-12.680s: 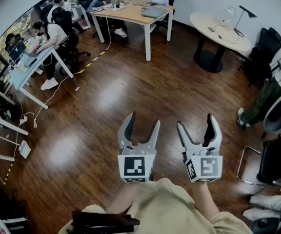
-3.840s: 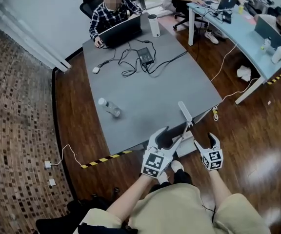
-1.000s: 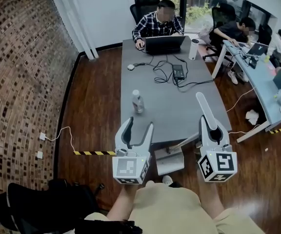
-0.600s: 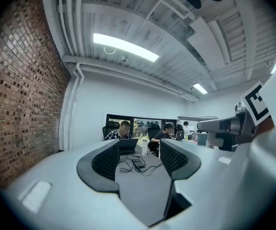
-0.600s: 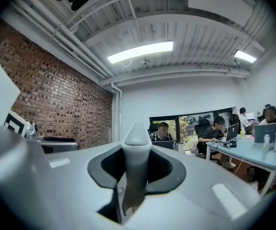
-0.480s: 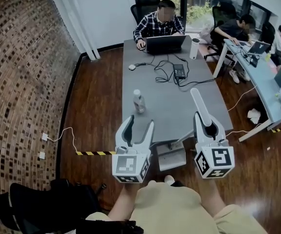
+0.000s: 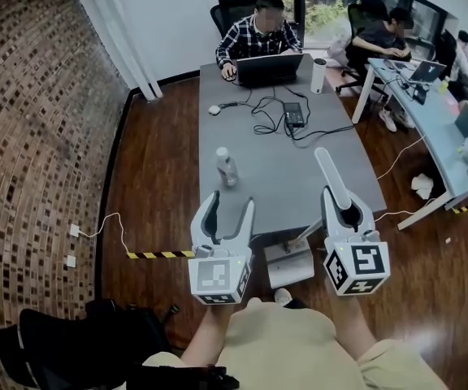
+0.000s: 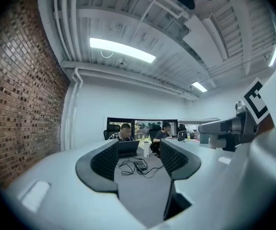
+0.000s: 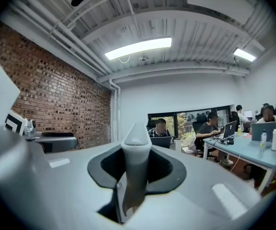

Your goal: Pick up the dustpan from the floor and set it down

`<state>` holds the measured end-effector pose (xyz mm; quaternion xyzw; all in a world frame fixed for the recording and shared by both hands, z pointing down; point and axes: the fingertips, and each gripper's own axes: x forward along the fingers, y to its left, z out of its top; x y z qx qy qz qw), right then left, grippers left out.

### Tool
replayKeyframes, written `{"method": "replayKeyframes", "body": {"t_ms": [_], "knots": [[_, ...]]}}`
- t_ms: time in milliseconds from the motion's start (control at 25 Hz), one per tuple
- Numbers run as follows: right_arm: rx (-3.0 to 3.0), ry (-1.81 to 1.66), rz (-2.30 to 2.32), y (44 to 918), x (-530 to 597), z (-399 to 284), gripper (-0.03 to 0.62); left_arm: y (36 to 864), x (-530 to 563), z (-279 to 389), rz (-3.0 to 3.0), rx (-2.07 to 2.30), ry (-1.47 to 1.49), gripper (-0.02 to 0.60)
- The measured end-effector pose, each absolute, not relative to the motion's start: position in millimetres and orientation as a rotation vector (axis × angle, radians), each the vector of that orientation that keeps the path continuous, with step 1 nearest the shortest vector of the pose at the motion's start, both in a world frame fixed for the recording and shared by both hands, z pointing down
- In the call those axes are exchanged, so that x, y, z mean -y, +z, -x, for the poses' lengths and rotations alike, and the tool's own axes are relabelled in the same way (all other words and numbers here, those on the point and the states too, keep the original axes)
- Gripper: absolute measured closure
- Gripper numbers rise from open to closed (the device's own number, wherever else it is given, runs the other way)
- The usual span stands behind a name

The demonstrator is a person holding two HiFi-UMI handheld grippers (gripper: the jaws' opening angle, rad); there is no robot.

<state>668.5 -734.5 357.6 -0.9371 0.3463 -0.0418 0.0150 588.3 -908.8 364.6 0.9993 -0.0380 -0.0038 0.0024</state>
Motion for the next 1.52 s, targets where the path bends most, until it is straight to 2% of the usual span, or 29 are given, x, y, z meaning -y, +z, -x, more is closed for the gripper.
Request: {"method": "replayKeyframes", "body": {"t_ms": [360,960,1280,1520], "knots": [[-1.058,-0.188,2.919,370,722,-674,0.507,368,896,-603,-3.1,0.085,-0.024,0.322],[-0.865,-0.289,2.971,405,644,-698,0.505,371,800,-658,-3.074,-0.37,-0.037,0.321],[-0.818,-0.482,2.976,494,594,-716,0.49,405,741,-684,-3.059,-0.628,-0.005,0.314],[-0.907,-0.712,2.966,600,565,-737,0.484,442,707,-695,-3.028,-0.803,0.094,0.31]]}}
